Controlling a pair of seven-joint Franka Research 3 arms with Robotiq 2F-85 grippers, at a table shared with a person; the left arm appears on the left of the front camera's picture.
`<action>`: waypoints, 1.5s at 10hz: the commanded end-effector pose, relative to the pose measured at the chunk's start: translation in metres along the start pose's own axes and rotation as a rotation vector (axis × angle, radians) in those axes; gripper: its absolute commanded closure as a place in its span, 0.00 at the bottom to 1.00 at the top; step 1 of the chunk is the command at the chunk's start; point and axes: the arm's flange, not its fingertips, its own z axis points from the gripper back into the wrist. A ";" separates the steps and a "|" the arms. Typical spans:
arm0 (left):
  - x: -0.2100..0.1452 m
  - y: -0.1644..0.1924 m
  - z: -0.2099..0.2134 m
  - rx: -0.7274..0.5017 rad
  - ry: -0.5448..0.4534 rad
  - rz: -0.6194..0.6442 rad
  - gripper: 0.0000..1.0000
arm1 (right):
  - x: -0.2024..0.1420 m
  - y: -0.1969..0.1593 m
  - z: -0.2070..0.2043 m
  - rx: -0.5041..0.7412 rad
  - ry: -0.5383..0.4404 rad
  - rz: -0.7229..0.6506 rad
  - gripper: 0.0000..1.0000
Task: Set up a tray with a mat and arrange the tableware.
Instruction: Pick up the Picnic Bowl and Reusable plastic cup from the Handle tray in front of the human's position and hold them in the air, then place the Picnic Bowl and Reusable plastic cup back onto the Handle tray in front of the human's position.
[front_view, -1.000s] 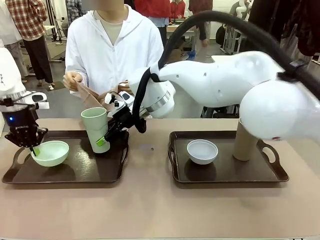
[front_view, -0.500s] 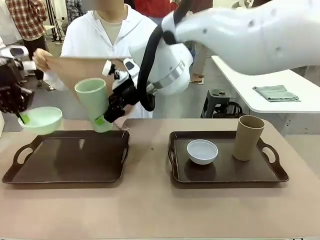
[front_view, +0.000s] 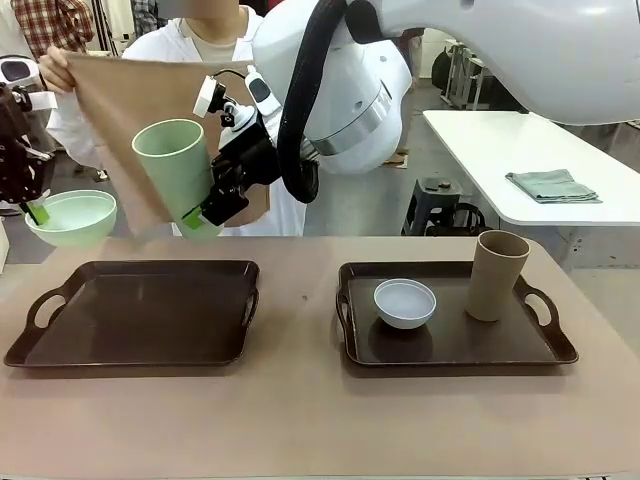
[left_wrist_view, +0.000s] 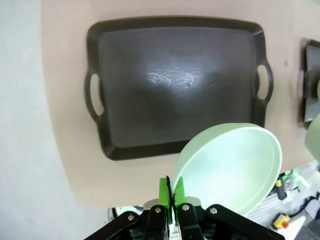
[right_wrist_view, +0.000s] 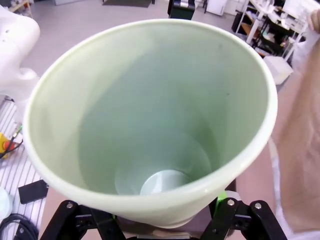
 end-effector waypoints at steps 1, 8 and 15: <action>0.000 -0.001 -0.001 0.001 0.002 -0.004 1.00 | 0.004 -0.001 0.000 0.000 -0.005 0.006 0.76; 0.000 -0.001 -0.001 0.001 0.002 -0.004 1.00 | 0.004 -0.001 0.000 0.000 -0.005 0.006 0.76; 0.000 -0.001 -0.001 0.001 0.002 -0.004 1.00 | 0.004 -0.001 0.000 0.000 -0.005 0.006 0.76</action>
